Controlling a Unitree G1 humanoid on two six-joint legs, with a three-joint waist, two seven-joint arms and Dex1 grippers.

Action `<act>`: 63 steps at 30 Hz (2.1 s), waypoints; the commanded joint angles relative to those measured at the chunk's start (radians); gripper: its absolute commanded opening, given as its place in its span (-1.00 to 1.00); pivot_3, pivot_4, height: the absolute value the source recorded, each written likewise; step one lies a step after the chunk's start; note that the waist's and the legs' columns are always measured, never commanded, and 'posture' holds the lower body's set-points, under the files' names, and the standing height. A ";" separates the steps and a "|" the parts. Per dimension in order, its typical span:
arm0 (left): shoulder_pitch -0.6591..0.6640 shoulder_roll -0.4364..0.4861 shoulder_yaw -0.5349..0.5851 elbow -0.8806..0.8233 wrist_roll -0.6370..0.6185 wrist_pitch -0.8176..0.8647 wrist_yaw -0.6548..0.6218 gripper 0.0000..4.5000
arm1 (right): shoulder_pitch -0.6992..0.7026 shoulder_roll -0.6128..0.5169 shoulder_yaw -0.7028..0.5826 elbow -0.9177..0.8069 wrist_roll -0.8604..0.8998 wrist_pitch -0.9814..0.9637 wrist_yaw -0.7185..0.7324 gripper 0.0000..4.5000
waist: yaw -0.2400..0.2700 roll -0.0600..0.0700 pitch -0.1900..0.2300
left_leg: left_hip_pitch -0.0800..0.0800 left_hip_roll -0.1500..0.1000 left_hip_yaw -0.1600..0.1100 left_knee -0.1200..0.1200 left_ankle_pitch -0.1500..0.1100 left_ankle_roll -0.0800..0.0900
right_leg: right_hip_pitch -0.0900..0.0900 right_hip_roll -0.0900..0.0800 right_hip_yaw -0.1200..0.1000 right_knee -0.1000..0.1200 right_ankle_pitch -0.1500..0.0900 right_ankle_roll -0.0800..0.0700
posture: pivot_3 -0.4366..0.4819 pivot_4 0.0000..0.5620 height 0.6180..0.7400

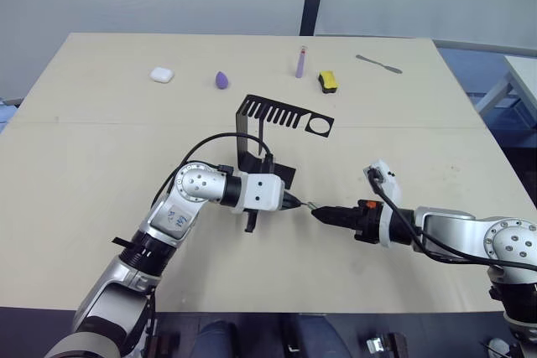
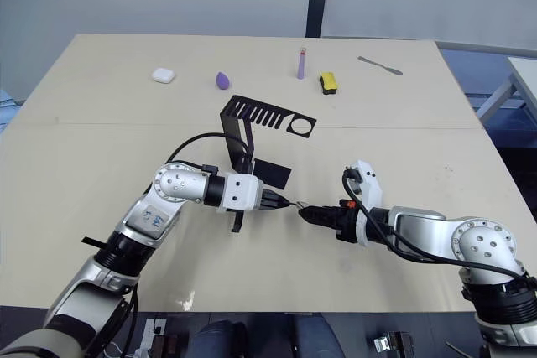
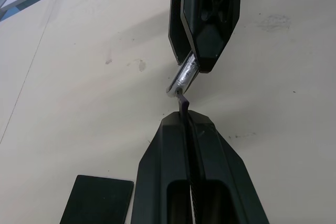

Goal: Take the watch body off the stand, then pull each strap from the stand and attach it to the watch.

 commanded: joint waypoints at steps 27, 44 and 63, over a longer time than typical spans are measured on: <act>0.009 -0.019 -0.008 -0.053 -0.014 0.011 -0.002 -1.00 | -0.012 -0.004 0.002 -0.034 0.026 -0.017 -0.002 -0.33 | 0.000 0.000 0.000 | 0.000 0.000 0.000 0.000 0.000 0.000 | 0.000 0.000 0.000 0.000 0.000 0.000 | -0.05 -0.47 1.00; -0.020 -0.030 -0.017 -0.030 0.001 0.007 0.004 -1.00 | -0.053 -0.031 0.021 -0.038 0.040 -0.001 0.021 -0.33 | 0.000 0.000 0.000 | 0.000 0.000 0.000 0.000 0.000 0.000 | 0.000 0.000 0.000 0.000 0.000 0.000 | -0.05 -0.47 1.00; -0.013 -0.044 -0.032 -0.031 0.023 -0.002 0.006 -1.00 | -0.064 -0.034 0.044 -0.072 0.039 0.006 0.035 -0.33 | 0.000 0.000 0.000 | 0.000 0.000 0.000 0.000 0.000 0.000 | 0.000 0.000 0.000 0.000 0.000 0.000 | -0.05 -0.47 1.00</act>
